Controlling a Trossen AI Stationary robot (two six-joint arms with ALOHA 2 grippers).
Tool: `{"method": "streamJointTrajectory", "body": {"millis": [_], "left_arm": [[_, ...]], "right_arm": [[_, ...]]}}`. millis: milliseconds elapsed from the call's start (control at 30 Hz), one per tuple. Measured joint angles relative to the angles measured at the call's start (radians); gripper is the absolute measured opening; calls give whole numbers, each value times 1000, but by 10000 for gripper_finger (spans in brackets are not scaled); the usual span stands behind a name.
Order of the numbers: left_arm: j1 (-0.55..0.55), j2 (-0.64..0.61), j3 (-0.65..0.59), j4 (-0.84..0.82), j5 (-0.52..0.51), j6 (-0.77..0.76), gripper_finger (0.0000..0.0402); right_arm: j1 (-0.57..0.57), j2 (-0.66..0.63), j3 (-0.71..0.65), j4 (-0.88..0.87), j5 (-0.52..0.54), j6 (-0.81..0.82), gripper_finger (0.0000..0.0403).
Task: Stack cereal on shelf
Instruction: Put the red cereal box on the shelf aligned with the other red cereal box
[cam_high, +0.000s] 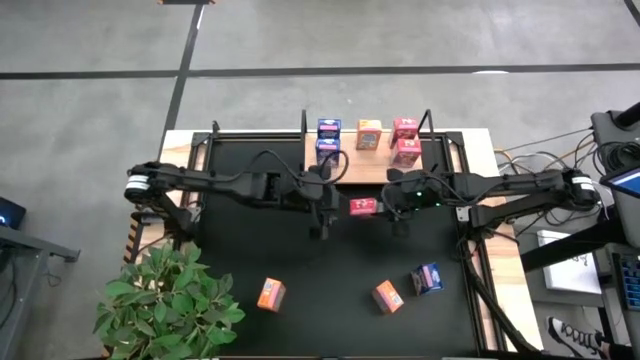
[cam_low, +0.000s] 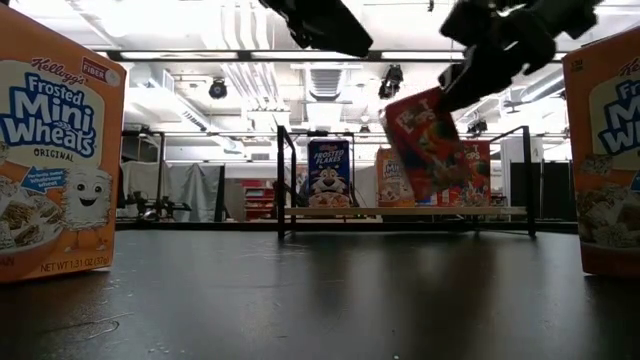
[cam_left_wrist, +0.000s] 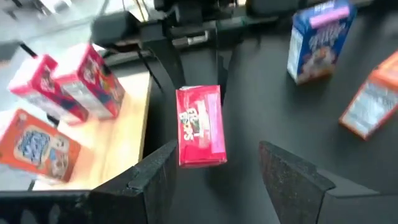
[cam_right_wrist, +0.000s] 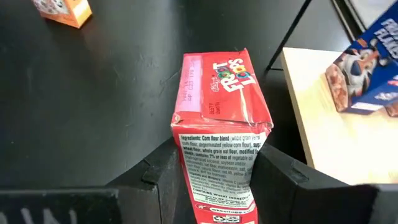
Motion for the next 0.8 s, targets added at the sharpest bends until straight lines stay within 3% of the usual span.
{"method": "streamJointTrajectory", "body": {"millis": [333, 500, 800], "left_arm": [[0, -5, -248, 446, 111, -27, 204], [0, 0, -295, 515, 208, -33, 204], [5, 0, -309, 572, 215, -94, 227]], "right_arm": [[0, -277, -185, 74, -2, 58, 153], [1, -403, -256, 152, -25, 63, 151], [1, -501, -285, 163, -31, 62, 152]]}}
